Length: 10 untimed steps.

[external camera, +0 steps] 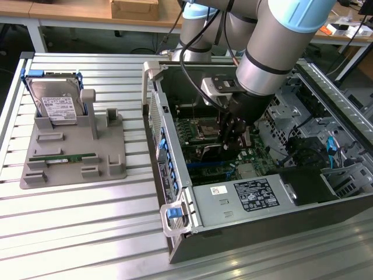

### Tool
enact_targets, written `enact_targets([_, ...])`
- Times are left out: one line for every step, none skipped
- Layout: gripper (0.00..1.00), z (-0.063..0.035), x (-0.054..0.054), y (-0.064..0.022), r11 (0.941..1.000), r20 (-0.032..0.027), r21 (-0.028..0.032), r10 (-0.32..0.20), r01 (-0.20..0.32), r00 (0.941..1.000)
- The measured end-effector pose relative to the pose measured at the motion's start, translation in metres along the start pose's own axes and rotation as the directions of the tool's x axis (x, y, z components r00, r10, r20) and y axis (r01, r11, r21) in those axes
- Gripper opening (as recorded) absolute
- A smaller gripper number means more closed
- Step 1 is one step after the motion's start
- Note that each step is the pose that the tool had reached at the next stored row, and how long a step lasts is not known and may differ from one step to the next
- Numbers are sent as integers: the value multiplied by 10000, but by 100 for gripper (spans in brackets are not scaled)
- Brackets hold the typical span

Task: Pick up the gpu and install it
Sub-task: 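Insert the gpu into the slot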

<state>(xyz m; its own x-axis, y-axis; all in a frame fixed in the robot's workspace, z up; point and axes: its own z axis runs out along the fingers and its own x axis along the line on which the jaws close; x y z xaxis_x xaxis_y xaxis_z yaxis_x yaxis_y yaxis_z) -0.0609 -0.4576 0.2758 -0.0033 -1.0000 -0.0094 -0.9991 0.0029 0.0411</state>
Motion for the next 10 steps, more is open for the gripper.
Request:
enact_targets([26,4,0,0,10000,-5,0,0,0,10000])
enact_targets([26,6,0,0,10000,-6,0,0,0,10000])
enact_targets([26,8,0,0,10000,-15,0,2,-2,10000])
enact_targets([26,9,0,0,10000,-30,0,1,-1,10000])
enact_targets([26,10,0,0,10000,-37,0,1,-1,10000])
enact_targets([26,12,0,0,10000,-39,0,2,-2,10000])
enact_targets([26,16,0,-1,10000,-38,0,2,-2,10000])
enact_targets([26,21,0,-1,10000,-39,0,2,-2,10000])
enact_targets([26,24,0,-1,10000,-38,0,2,-2,10000])
enact_targets([26,26,0,-1,10000,-38,0,2,-2,10000])
